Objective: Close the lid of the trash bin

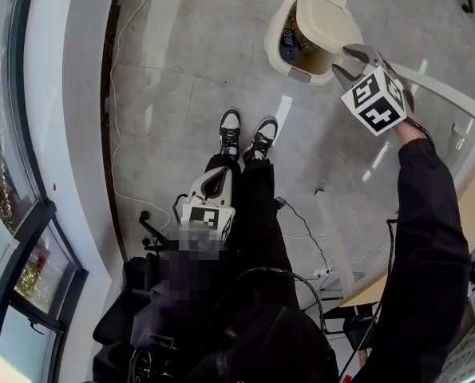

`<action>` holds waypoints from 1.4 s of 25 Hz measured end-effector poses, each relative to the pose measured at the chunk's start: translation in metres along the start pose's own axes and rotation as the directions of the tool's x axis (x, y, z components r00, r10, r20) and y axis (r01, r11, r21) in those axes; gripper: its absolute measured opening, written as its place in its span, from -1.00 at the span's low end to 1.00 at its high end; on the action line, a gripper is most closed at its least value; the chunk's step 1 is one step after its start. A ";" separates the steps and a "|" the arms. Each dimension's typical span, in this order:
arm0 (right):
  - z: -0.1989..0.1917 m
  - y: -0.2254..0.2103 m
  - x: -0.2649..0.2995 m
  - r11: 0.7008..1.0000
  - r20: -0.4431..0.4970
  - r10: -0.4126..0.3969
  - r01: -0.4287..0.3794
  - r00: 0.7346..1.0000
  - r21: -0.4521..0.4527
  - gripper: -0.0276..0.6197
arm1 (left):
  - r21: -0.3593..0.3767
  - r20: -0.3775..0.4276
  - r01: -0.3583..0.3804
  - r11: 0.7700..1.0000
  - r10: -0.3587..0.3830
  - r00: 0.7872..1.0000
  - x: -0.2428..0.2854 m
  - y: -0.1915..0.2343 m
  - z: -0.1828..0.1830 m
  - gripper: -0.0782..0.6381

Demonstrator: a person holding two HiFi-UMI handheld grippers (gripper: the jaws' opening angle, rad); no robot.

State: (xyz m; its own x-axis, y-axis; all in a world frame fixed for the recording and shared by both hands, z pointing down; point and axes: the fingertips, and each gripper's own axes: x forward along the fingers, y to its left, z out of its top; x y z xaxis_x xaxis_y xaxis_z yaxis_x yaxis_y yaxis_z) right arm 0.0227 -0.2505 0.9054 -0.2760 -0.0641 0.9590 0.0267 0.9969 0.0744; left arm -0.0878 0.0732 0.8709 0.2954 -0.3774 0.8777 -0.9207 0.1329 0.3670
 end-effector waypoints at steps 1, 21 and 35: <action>-0.001 0.006 0.005 1.000 0.000 0.013 -0.013 1.000 0.009 -0.41 | 0.000 -0.001 0.000 1.000 0.000 1.000 0.000 0.001 0.000 -0.78; -0.030 0.075 0.114 0.979 -0.071 0.182 -0.175 0.981 0.100 -0.41 | -0.032 -0.037 -0.020 0.999 0.018 0.999 0.004 0.027 -0.012 -0.78; -0.037 0.080 0.136 0.978 -0.110 0.196 -0.186 0.974 0.094 -0.41 | -0.059 -0.046 -0.013 0.998 0.011 0.999 0.013 0.026 -0.011 -0.78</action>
State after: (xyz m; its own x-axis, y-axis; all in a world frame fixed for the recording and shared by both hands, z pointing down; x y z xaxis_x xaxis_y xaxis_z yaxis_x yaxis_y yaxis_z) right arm 0.0224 -0.1807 1.0521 -0.1581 0.1275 0.9792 -0.0127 0.9913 -0.1311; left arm -0.1057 0.0821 0.8950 0.2968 -0.3336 0.8948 -0.9080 0.1916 0.3727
